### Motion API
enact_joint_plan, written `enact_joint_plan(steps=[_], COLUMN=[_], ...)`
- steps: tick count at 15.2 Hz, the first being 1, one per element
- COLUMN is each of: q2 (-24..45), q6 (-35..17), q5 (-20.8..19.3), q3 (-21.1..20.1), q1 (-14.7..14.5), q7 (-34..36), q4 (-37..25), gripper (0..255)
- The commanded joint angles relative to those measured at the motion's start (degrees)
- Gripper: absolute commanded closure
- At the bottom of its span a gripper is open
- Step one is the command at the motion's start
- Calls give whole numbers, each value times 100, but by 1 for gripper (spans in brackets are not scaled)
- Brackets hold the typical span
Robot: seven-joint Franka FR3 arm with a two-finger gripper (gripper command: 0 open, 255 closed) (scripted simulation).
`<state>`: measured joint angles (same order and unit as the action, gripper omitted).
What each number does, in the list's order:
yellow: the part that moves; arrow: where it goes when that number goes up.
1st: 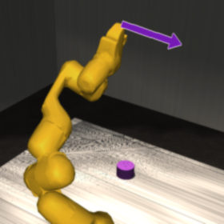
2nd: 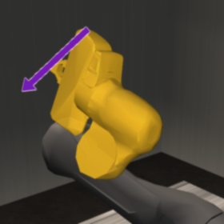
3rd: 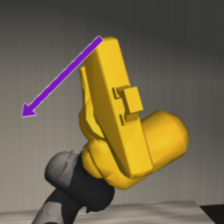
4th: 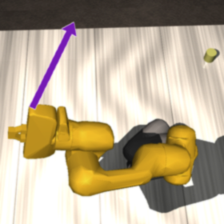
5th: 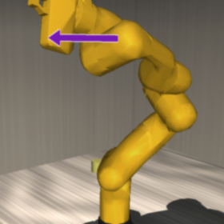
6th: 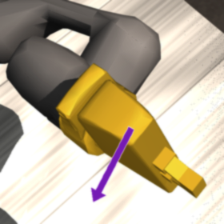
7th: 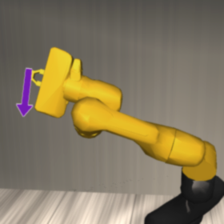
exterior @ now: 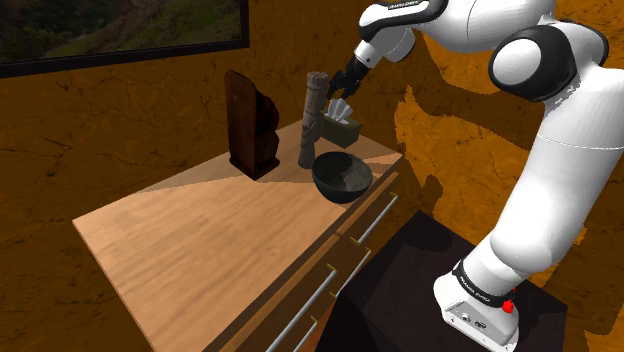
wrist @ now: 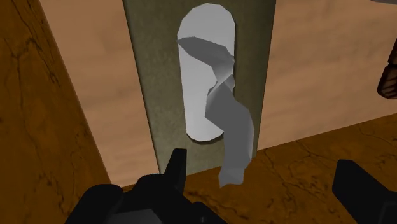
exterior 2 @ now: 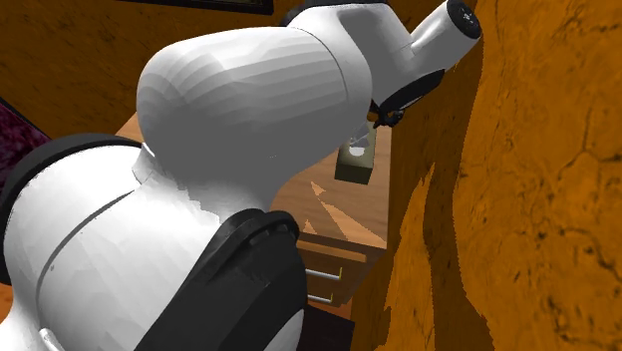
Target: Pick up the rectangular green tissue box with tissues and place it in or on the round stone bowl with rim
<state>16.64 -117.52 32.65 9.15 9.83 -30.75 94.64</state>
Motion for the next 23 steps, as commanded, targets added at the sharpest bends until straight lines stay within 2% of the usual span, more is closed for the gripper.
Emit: enact_joint_plan(steps=[1, 10, 11, 19, 20, 23], q2=[168, 206, 264, 260, 205, 137], q6=[-116, -270, -276, -176, -277, -134], q5=[731, 609, 634, 618, 593, 490], q3=[-28, -490, -477, -459, -535, -632], q1=[221, 574, 614, 641, 613, 712], q7=[6, 66, -5, 12, 74, 213], q4=[122, 157, 137, 50, 158, 37], gripper=[0, 0, 255, 255, 255, 255])
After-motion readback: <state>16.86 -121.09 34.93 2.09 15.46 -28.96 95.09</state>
